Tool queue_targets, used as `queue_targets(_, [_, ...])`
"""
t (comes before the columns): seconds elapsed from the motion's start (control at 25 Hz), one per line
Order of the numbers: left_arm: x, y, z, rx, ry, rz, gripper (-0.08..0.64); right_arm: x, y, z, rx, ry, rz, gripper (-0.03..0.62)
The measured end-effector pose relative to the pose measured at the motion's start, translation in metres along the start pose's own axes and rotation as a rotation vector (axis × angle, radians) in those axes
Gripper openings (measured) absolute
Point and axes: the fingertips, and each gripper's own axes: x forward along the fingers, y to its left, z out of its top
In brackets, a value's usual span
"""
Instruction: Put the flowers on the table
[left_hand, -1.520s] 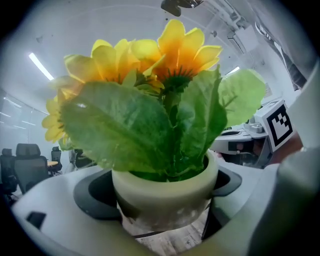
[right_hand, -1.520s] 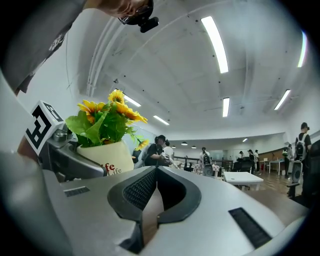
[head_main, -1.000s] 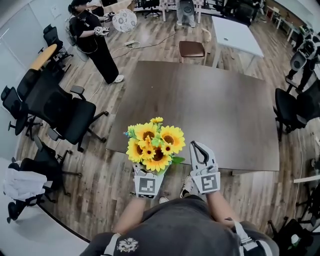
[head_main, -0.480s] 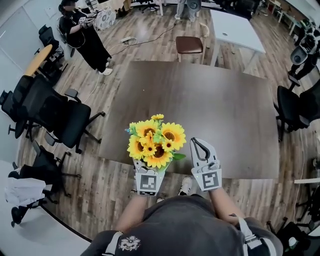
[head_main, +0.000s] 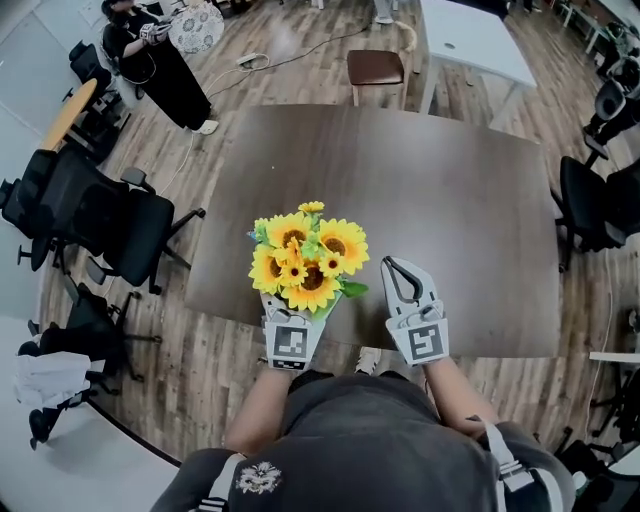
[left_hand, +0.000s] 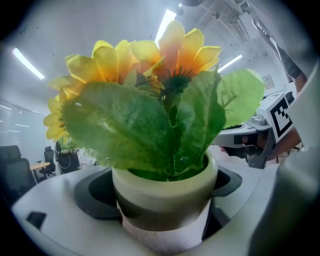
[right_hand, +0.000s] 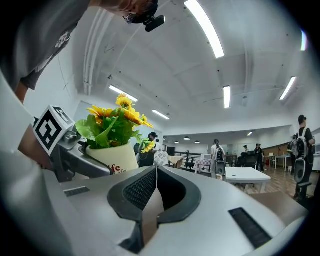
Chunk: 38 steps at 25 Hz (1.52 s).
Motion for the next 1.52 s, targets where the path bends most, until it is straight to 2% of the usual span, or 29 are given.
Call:
queue_targets(0.4, [0.042, -0.001, -0.022, -0.043, 0.057, -0.016, 0.534, 0.019, -0.034, -0.03, 0.012, 0.059, -0.024, 0.026])
queue_targets(0.76, [0.06, 0.006, -0.061, -0.093, 0.099, -0.059, 0.534, 0.043, -0.022, -0.047, 0.035, 0.097, -0.034, 0.026])
queue_targets(0.96, [0.067, 0.006, -0.089, -0.112, 0.127, -0.075, 0.534, 0.047, -0.018, -0.071, 0.065, 0.143, -0.056, 0.026])
queue_targets(1.2, [0.073, 0.003, -0.115, -0.126, 0.159, -0.058, 0.534, 0.046, -0.012, -0.089, 0.124, 0.175, -0.056, 0.026])
queue_targets(1.52, [0.08, 0.0, -0.148, -0.163, 0.211, -0.052, 0.534, 0.048, -0.01, -0.117, 0.165, 0.208, -0.103, 0.026])
